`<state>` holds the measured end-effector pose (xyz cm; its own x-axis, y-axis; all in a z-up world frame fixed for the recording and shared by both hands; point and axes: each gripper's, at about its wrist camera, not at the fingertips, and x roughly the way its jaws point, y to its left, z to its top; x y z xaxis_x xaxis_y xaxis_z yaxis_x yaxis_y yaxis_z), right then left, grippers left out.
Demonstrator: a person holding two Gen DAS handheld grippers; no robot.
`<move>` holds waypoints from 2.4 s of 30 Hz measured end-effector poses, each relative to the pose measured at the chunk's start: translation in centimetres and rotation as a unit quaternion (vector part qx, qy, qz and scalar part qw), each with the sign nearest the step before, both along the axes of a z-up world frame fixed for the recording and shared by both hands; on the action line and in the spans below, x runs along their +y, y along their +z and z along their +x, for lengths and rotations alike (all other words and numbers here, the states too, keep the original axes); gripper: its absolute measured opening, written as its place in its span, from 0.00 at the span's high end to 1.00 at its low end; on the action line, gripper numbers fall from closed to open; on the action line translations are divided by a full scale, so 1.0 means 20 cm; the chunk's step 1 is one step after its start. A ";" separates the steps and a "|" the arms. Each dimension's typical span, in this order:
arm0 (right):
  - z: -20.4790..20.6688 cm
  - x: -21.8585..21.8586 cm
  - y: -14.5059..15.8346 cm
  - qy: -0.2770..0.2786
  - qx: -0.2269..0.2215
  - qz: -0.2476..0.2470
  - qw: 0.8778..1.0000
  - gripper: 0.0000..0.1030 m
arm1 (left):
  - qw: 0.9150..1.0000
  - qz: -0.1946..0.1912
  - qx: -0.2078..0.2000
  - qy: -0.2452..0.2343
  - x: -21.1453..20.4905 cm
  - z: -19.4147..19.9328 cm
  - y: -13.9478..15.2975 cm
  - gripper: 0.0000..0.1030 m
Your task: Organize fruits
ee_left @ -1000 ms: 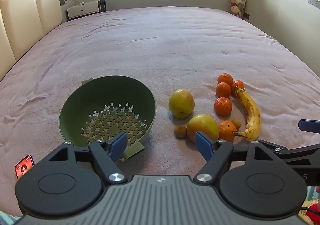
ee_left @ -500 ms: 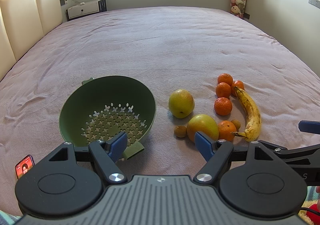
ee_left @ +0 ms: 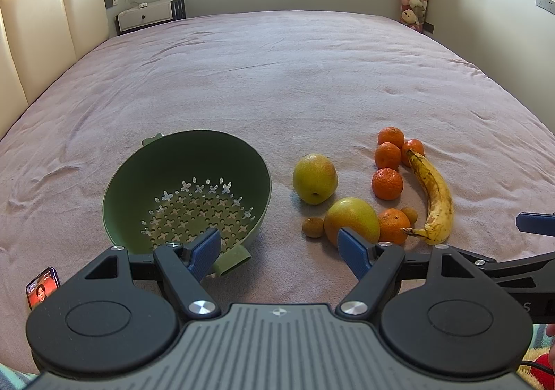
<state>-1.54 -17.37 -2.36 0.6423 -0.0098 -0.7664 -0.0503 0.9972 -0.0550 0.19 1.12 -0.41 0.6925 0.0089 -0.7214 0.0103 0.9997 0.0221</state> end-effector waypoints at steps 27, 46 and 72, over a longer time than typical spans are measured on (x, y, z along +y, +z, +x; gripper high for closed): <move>0.02 -0.03 -0.02 0.000 -0.016 0.029 0.999 0.04 | 1.000 -0.020 0.012 -0.005 0.02 0.00 -0.02 0.21; 0.24 -0.09 0.02 0.063 -0.010 0.002 0.998 0.35 | 0.988 -0.140 0.054 -0.038 -0.06 0.23 -0.11 0.41; 0.58 -0.17 -0.24 0.016 0.021 0.029 0.999 0.49 | 0.966 -0.204 0.154 0.033 -0.10 0.59 -0.50 0.28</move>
<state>10.13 -20.84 -7.07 0.6083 0.0563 -0.7917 -0.0842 0.9964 0.0062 12.00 -0.95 -10.49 0.4527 -0.2833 -0.8455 -0.1100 0.9232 -0.3682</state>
